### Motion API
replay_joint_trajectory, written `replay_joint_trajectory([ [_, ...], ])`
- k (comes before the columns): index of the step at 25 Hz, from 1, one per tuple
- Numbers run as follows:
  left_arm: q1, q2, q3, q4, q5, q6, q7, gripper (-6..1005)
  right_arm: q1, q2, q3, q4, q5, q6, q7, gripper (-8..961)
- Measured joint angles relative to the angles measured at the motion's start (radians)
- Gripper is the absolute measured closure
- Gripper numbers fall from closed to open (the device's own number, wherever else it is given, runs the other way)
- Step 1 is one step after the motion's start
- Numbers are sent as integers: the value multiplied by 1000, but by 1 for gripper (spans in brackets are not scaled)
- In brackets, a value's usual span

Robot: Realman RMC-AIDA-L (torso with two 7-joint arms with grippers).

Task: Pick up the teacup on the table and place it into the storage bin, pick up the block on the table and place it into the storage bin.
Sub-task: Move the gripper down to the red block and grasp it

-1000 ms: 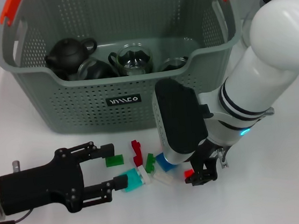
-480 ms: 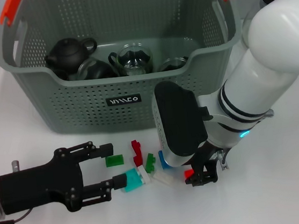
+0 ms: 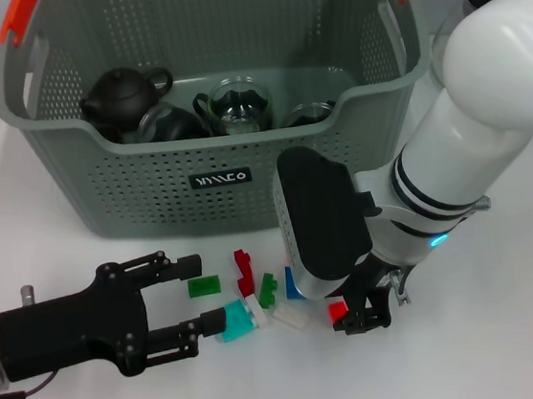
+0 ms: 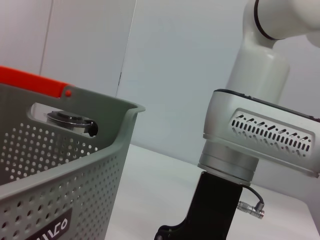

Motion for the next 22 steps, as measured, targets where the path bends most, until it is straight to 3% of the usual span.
replay_joint_trajectory([
  [22, 0, -2, 0, -1, -1, 2, -1, 264, 1, 0, -4, 10, 0, -5, 3, 673],
])
